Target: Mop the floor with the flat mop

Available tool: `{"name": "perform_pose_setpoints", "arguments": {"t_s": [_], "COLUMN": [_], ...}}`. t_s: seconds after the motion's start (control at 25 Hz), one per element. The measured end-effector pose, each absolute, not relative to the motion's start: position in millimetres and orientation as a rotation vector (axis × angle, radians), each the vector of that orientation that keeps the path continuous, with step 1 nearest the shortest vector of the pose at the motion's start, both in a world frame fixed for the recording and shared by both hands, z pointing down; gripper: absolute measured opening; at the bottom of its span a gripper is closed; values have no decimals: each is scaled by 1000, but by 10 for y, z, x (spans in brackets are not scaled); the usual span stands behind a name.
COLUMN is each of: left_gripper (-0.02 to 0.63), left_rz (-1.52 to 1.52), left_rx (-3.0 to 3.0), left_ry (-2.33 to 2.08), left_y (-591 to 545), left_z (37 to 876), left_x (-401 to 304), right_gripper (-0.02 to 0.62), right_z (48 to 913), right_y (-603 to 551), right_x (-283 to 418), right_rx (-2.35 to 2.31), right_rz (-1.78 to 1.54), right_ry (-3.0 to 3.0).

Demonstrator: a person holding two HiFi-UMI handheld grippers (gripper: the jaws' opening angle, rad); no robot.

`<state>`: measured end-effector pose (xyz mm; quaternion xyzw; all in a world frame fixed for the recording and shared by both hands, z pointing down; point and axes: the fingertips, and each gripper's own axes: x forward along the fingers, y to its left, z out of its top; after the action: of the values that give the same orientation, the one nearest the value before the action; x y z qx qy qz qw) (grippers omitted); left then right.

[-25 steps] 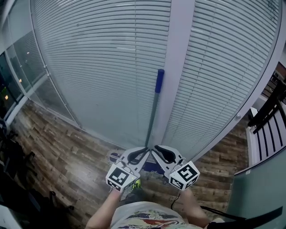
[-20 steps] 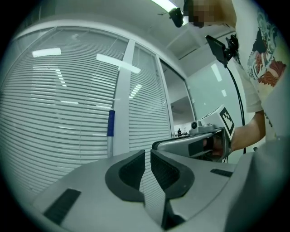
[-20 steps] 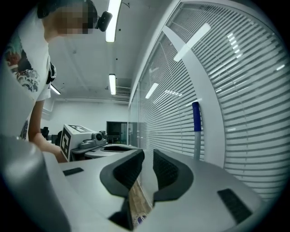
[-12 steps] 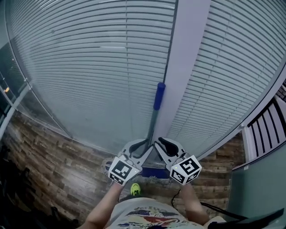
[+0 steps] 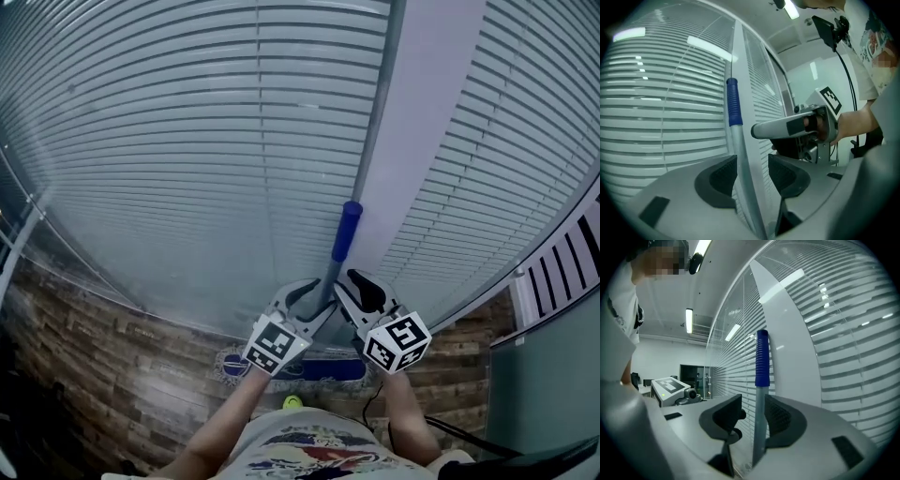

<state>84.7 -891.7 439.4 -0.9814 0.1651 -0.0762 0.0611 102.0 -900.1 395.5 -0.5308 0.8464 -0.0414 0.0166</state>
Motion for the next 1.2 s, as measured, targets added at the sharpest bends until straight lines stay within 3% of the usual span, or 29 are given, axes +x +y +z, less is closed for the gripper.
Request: {"name": "perform_pose_setpoints", "arguments": {"t_s": [0.52, 0.64, 1.2], "left_gripper": [186, 138, 127], "left_rz": [-200, -184, -139], "left_rx": [-3021, -3031, -3041], "left_ry": [433, 428, 482], "left_y": [-9344, -9252, -8783], "left_z": [4485, 4473, 4558], "left_x": [1229, 1207, 969], "right_gripper": [135, 135, 140], "right_z": [3788, 3765, 3181], "right_y": [-9160, -9132, -8884], "right_x": [1181, 1130, 823], "right_rx": [-1746, -1724, -1507], "right_rz": [-117, -114, 108], "right_ry": [2684, 2699, 2762]}}
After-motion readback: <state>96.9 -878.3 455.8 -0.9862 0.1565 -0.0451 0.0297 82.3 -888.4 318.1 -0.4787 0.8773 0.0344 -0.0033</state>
